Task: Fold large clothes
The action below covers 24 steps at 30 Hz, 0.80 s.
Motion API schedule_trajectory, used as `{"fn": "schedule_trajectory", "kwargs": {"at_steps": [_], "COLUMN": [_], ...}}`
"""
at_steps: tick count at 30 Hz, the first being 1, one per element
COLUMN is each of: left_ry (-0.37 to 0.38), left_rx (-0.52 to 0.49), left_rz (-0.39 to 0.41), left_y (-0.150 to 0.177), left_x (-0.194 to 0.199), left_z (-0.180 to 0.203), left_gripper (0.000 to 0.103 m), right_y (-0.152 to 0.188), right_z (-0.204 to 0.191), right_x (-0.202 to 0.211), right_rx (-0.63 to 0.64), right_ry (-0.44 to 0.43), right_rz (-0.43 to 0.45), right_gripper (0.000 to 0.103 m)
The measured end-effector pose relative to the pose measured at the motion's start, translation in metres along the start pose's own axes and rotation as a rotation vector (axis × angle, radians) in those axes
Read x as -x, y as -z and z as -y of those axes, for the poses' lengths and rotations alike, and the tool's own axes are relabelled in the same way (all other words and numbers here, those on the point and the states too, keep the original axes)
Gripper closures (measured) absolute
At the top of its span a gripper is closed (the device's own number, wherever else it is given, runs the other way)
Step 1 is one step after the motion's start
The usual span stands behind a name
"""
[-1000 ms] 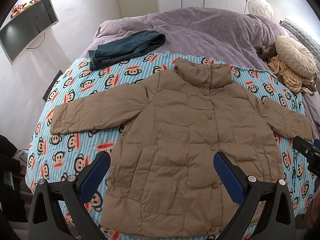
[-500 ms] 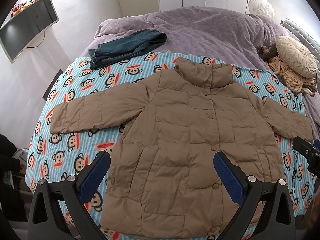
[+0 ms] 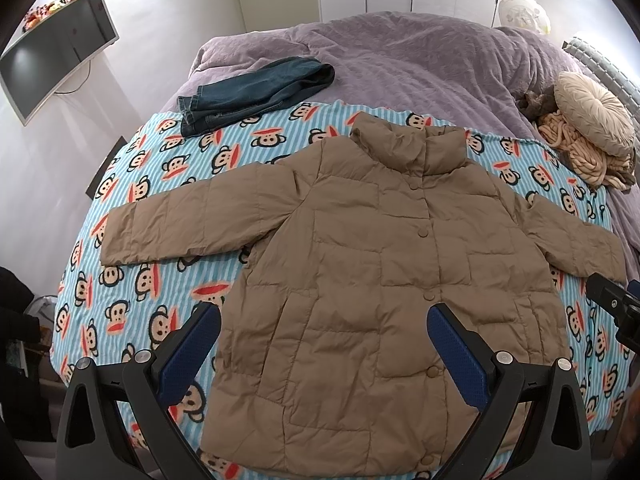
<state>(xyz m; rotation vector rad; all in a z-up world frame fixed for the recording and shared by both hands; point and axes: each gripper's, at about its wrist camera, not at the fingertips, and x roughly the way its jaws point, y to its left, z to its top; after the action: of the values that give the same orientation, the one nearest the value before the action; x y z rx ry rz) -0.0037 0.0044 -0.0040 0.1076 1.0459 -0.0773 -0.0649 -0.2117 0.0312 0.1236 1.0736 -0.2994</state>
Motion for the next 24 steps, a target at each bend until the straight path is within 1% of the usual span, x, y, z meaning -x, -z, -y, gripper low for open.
{"fn": "schedule_trajectory", "kwargs": {"at_steps": [8, 14, 15, 16, 17, 18, 20, 22, 24], "left_ry": [0.01, 0.01, 0.049, 0.109, 0.109, 0.248, 0.268, 0.179, 0.149], "left_rx": [0.006, 0.006, 0.028, 0.062, 0.063, 0.141, 0.152, 0.1, 0.081], "left_rz": [0.003, -0.006, -0.005, 0.003, 0.002, 0.009, 0.011, 0.019, 0.016], "left_y": [0.0, 0.011, 0.017, 0.017, 0.02, 0.016, 0.014, 0.014, 0.013], "left_x": [0.0, -0.005, -0.017, -0.018, -0.018, -0.018, -0.015, -0.015, -0.017], "left_z": [0.0, 0.002, -0.002, -0.002, -0.002, -0.004, -0.006, -0.006, -0.01], "left_gripper": [0.0, 0.0, 0.0, 0.0, 0.0, 0.0, 0.0, 0.0, 0.0], "right_y": [0.0, 0.001, 0.001, 0.002, 0.003, 0.004, 0.005, 0.006, 0.007], "right_z": [0.0, -0.001, -0.001, -0.002, -0.003, -0.003, -0.003, -0.004, -0.005], "right_x": [-0.001, -0.002, -0.003, -0.003, -0.003, -0.004, -0.004, -0.004, -0.006], "right_rx": [0.0, -0.004, -0.003, -0.003, -0.003, -0.002, -0.001, 0.0, 0.0], "right_ry": [0.0, 0.0, 0.001, 0.001, 0.001, 0.001, 0.001, 0.0, -0.002], "right_rz": [-0.002, -0.009, -0.01, -0.011, -0.012, -0.013, -0.014, -0.016, -0.022], "right_gripper": [0.0, 0.0, 0.0, 0.0, 0.0, 0.0, 0.0, 0.0, 0.0]}}
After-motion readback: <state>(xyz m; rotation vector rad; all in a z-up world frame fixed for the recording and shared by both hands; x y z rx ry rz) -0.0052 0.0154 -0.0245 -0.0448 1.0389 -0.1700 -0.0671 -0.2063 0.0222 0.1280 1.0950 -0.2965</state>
